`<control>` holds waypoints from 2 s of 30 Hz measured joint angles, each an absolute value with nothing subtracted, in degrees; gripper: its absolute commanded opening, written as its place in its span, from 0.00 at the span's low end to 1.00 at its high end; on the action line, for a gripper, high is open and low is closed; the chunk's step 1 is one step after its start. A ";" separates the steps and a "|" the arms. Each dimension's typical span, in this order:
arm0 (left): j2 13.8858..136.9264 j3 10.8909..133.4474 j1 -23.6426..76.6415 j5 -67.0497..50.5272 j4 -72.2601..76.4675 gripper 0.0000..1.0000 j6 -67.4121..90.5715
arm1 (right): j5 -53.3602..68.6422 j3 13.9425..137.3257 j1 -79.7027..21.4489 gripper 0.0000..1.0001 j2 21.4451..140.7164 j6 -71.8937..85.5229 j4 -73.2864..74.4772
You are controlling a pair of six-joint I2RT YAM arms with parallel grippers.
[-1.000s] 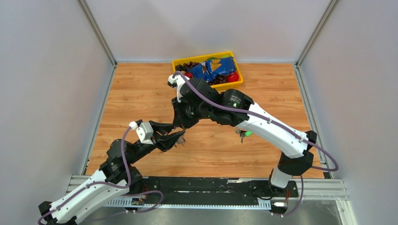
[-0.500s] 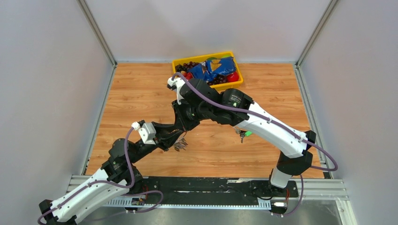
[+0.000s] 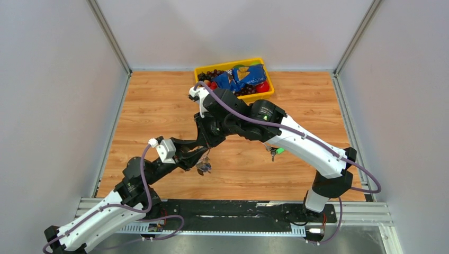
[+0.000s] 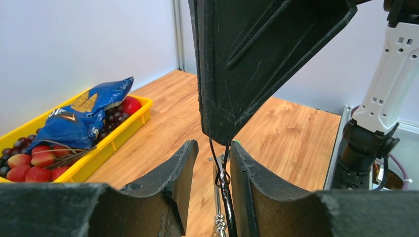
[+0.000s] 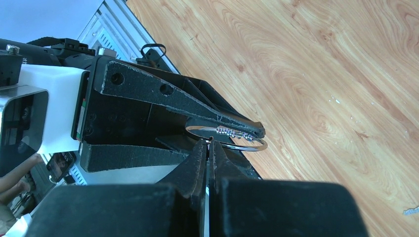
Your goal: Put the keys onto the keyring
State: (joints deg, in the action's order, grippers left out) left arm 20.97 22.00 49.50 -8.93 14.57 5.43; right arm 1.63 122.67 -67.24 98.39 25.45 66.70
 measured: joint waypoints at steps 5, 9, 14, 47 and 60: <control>20.12 21.76 49.50 -8.91 14.61 0.40 5.43 | 1.80 122.69 -67.24 0.00 98.39 25.45 66.67; 19.14 21.43 49.50 -8.93 14.72 0.06 5.61 | 2.04 122.69 -67.24 0.00 98.39 25.45 66.61; 18.13 20.91 49.54 -8.73 15.11 0.01 5.87 | 2.13 122.67 -67.24 0.00 98.39 25.45 66.15; 11.94 19.84 49.54 -7.01 13.74 0.35 7.35 | 2.15 119.81 -67.26 0.00 97.51 25.45 63.99; 12.34 19.84 49.54 -6.96 12.23 0.33 7.35 | 1.52 119.81 -67.26 0.00 97.30 25.45 64.01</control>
